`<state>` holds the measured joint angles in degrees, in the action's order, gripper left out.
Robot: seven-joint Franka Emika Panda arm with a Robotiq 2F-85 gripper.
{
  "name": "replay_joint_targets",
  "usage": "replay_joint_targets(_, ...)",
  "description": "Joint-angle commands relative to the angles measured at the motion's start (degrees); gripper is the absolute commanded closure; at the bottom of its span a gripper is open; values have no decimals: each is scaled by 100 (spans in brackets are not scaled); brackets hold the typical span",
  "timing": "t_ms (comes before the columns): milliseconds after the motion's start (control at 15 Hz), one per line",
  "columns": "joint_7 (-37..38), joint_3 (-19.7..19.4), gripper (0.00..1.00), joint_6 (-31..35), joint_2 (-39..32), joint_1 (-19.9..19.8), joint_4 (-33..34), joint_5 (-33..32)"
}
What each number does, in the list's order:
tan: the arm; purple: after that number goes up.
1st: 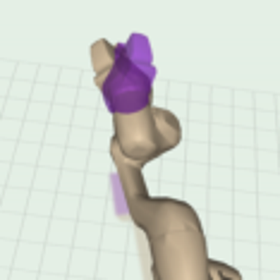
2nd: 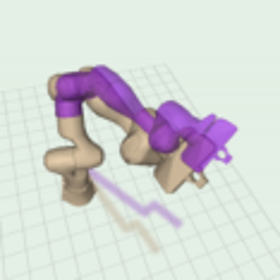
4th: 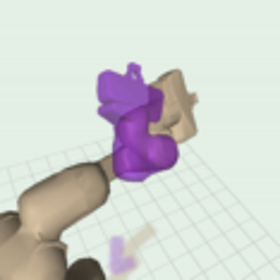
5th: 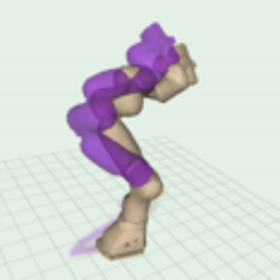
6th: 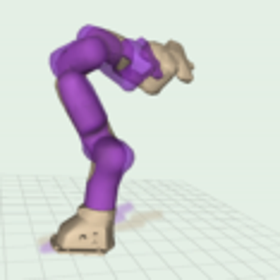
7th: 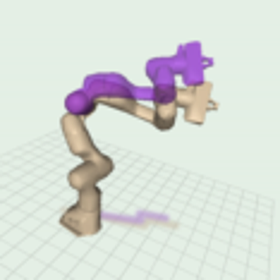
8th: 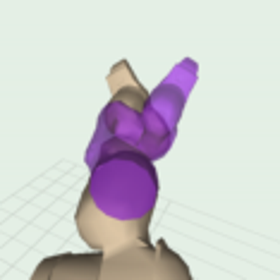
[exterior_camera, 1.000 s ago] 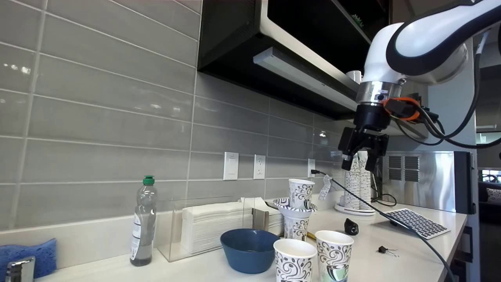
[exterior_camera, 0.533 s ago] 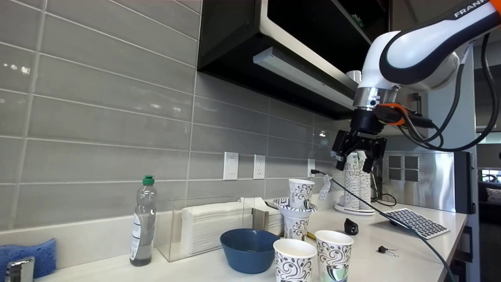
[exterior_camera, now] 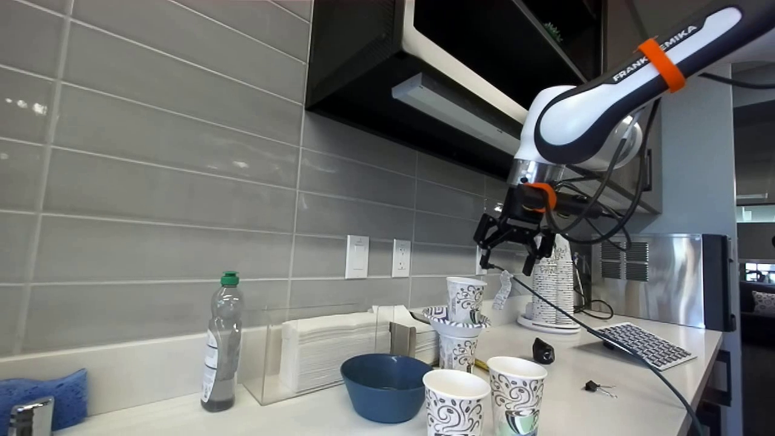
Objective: Remove the cup from the bowl
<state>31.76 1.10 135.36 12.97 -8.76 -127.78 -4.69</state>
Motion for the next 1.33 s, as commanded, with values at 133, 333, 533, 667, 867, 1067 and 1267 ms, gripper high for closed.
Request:
replay_joint_targets(133,714,-69,0,61,-903,14,873,-268)
replay_joint_targets(333,885,-196,0,67,-1168,68,1116,-357)
replay_joint_targets(533,933,-302,0,19,-1325,116,1237,-337)
replay_joint_targets(667,907,-363,0,-47,-1379,135,1276,-306)
replay_joint_targets(867,835,-434,0,-140,-1387,157,1283,-279)
replay_joint_targets(1067,764,-474,0,-291,-1362,170,1272,-152)
replay_joint_targets(1267,739,-491,27,-398,-1351,174,1273,-107)
